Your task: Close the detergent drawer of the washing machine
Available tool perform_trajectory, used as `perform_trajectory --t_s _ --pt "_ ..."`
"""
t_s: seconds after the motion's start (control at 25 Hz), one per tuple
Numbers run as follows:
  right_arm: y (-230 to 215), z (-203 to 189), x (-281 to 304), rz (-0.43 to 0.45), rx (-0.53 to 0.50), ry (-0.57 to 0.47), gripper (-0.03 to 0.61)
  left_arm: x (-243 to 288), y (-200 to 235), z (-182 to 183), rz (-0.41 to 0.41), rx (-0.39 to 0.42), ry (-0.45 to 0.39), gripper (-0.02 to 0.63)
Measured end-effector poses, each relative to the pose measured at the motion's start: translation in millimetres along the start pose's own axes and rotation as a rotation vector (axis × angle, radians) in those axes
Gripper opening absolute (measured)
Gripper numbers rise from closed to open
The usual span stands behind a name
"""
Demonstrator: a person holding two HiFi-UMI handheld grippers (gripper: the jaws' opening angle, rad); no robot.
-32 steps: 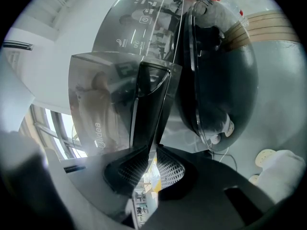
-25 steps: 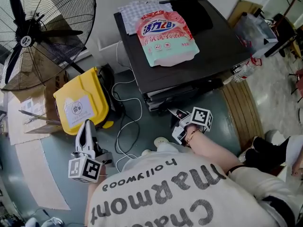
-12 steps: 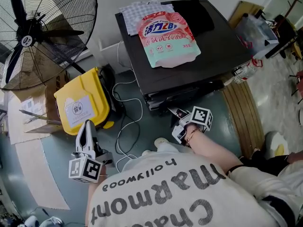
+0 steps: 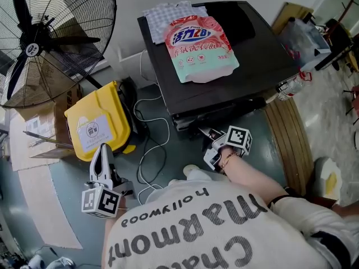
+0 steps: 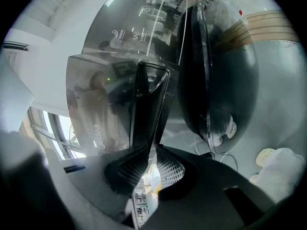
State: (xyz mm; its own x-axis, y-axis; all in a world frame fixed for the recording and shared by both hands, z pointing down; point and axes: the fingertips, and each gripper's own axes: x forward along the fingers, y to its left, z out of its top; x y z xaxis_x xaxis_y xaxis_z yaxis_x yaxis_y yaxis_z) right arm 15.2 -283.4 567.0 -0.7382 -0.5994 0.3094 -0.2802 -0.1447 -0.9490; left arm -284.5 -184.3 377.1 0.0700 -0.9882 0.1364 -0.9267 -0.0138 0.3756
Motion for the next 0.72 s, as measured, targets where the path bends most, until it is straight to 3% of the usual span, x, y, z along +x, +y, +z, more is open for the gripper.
perform_trajectory --t_s 0.52,0.72 --pt "0.9 1.7 5.9 -0.033 -0.018 0.002 0.074 1.9 -1.1 -0.3 -0.007 0.008 0.011 0.008" --pt "-0.3 1.9 6.2 -0.087 -0.008 -0.012 0.081 1.2 -4.2 0.5 -0.02 0.012 0.01 0.008"
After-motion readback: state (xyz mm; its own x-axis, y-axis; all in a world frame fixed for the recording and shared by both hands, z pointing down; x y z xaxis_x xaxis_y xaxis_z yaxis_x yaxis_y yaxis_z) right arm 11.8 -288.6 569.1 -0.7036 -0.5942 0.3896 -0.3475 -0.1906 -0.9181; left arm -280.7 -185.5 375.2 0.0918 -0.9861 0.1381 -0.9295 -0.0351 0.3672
